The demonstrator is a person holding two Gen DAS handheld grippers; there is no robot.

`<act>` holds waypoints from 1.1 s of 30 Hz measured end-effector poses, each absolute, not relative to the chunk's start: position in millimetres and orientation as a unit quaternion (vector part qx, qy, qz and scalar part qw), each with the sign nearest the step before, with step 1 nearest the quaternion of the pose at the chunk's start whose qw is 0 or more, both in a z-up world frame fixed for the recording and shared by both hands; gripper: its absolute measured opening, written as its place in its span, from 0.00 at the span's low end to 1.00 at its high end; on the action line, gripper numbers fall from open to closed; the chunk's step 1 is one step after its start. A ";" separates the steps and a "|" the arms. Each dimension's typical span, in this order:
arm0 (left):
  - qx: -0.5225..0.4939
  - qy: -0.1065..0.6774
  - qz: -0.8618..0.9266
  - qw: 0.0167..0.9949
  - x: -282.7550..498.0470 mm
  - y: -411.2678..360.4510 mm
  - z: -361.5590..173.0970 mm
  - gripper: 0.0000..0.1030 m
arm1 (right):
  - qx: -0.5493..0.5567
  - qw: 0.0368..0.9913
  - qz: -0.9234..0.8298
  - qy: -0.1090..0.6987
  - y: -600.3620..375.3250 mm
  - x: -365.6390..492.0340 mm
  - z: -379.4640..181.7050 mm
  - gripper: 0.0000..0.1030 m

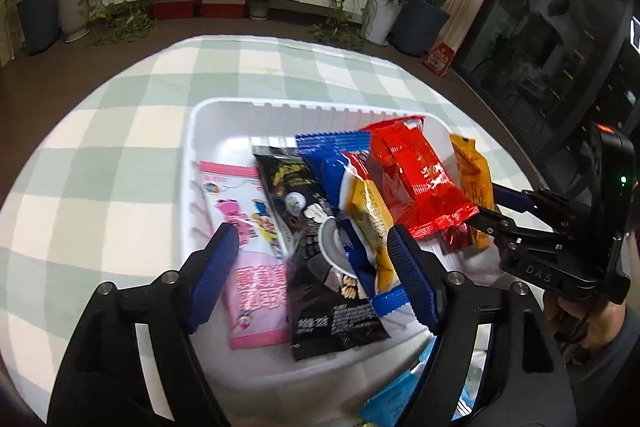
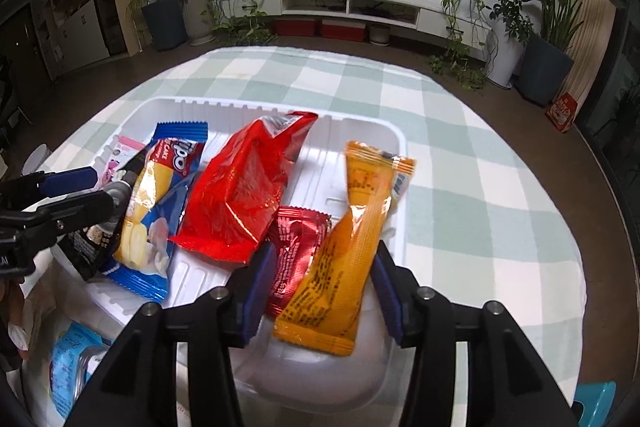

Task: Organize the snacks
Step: 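Move both open tools back over the remaining snacks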

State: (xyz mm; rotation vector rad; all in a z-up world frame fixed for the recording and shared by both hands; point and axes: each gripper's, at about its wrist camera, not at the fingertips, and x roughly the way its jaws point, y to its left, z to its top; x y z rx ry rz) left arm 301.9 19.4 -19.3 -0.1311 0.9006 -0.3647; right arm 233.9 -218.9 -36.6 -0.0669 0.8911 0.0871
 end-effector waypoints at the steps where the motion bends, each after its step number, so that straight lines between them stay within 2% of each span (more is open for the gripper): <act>1: -0.068 0.428 -0.173 0.885 299.6 24.1 -14.7 0.84 | -0.031 0.902 0.042 0.428 -219.9 232.2 -34.1 0.53; 3: -0.079 0.419 -0.169 0.889 293.8 32.6 -5.5 0.91 | -0.029 0.906 0.041 0.420 -222.5 227.9 -27.9 0.61; 5: -0.087 0.403 -0.164 0.896 282.4 44.1 10.0 0.92 | -0.025 0.911 0.041 0.409 -225.3 220.9 -19.8 0.64; 7: -0.086 0.385 -0.160 0.905 266.4 55.8 27.0 0.98 | -0.016 0.917 0.039 0.396 -229.4 212.3 -9.4 0.65; 10: -0.083 0.360 -0.150 0.917 237.6 73.9 48.9 0.98 | 0.011 0.926 0.033 0.376 -236.5 196.1 7.0 0.69; 12: -0.083 0.346 -0.139 0.924 214.5 85.0 56.0 0.99 | 0.028 0.932 0.032 0.359 -239.4 182.5 18.1 0.75; 15: -0.069 0.365 -0.126 0.920 187.9 91.5 48.0 0.99 | 0.045 0.944 0.032 0.325 -237.0 154.2 31.5 0.79; 20: 0.020 0.456 -0.093 0.885 162.6 68.6 -1.0 0.99 | 0.075 0.943 0.070 0.317 -218.8 115.0 26.2 0.79; 24: 0.050 0.455 -0.100 0.883 150.2 58.8 -8.5 0.99 | 0.059 0.930 0.124 0.341 -185.4 102.7 14.1 0.70; 29: 0.039 0.471 -0.083 0.877 149.5 70.1 -21.4 0.99 | 0.011 0.914 0.171 0.367 -138.6 100.2 0.0 0.59; 33: 0.032 0.483 -0.086 0.871 159.3 76.5 -30.7 0.99 | -0.005 0.900 0.176 0.399 -119.1 105.0 -17.8 0.56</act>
